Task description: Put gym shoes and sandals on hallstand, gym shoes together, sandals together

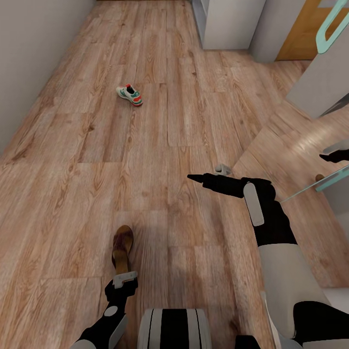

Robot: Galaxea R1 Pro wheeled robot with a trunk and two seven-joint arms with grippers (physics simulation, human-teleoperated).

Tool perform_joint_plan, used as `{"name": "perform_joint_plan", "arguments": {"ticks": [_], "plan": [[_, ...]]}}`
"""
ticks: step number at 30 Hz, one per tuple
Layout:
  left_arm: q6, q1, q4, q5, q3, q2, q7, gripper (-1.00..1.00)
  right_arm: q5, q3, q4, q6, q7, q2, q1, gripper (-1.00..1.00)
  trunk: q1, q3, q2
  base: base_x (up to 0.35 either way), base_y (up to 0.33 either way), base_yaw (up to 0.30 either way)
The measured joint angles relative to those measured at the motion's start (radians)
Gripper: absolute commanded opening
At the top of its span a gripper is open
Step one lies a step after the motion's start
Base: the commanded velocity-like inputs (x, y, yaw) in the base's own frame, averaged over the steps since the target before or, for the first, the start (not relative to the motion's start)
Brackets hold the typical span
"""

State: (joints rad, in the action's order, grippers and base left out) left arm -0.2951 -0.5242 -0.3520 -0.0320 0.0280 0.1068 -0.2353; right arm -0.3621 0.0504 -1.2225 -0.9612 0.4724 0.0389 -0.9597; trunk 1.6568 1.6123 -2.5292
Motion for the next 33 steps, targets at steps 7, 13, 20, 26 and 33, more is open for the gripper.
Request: {"name": "perform_joint_plan", "arguments": {"ticks": [7,13,20,26,33], "plan": [[0.000,0.000,0.000,0.000,0.000,0.000,0.000,1.00,0.000,0.000,0.000,0.000,0.000,0.001,0.000,1.00,0.000,0.000,0.000,0.096,0.000,0.000],[0.000,0.000,0.000,0.000,0.000,0.000,-0.001,1.00,0.000,0.000,0.000,0.000,0.000,0.000,0.000,1.00,0.000,0.000,0.000,0.038,0.000,0.000],[0.000,0.000,0.000,0.000,0.000,0.000,0.000,1.00,0.000,0.000,0.000,0.000,0.000,0.000,0.000,1.00,0.000,0.000,0.000,0.009,0.000,0.000],[-0.002,0.001,-0.002,0.000,0.002,-0.001,-0.002,-1.00,0.000,0.000,0.000,0.000,0.000,0.000,0.000,1.00,0.000,0.002,0.000,0.000,0.000,0.000],[-0.002,0.001,-0.046,-0.001,0.003,-0.001,-0.002,-1.00,0.000,0.000,0.000,0.000,0.000,0.001,0.000,1.00,0.000,0.007,0.000,0.000,0.000,0.000]]}}
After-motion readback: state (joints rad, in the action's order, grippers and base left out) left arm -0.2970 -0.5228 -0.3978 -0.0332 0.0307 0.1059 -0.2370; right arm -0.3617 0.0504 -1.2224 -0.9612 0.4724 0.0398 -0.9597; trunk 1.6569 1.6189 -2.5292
